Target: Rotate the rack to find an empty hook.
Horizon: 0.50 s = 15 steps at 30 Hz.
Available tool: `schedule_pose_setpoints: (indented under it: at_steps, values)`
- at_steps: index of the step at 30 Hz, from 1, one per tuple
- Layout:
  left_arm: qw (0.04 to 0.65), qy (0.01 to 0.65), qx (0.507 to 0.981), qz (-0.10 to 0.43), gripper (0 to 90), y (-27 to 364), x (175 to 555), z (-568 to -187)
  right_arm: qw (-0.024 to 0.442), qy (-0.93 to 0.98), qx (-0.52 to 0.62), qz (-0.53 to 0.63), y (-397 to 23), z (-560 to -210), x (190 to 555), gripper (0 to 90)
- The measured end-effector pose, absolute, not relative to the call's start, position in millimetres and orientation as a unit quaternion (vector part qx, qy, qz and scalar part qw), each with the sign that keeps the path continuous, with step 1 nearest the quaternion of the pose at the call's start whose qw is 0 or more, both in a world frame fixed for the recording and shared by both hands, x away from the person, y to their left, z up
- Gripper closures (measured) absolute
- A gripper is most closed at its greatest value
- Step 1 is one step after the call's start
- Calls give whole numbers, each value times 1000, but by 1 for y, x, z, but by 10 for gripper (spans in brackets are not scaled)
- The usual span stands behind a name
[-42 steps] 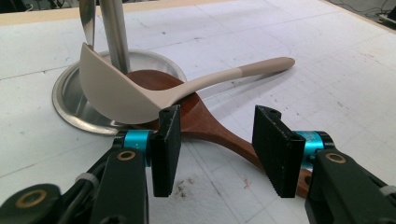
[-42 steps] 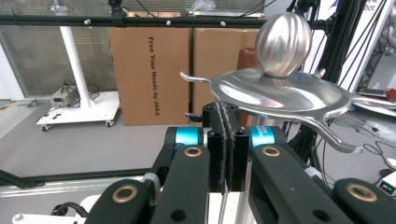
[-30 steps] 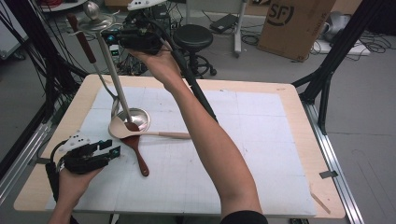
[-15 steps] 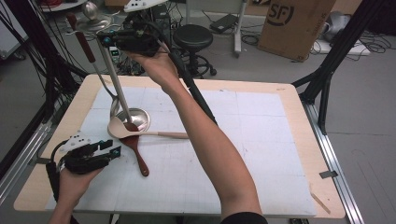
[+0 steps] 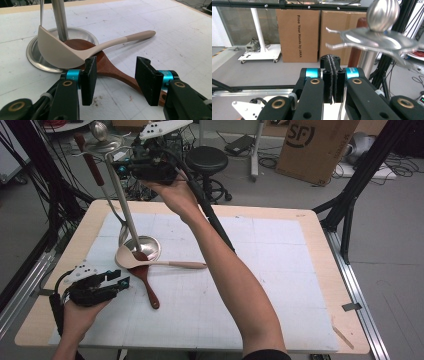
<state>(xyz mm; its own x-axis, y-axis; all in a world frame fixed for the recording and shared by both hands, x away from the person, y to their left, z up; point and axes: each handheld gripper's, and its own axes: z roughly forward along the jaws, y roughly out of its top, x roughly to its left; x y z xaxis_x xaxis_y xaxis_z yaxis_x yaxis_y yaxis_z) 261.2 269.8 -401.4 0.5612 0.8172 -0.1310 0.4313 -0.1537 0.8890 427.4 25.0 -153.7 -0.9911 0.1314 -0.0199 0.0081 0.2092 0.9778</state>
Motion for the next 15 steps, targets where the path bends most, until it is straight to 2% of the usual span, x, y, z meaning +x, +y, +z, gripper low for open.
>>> schedule_pose_setpoints:
  at_steps: [15]
  values:
    - [491, 423, 736, 195, 524, 268, 262, -402, 32, 785, 63, 615, -3, -189, 426, 798]
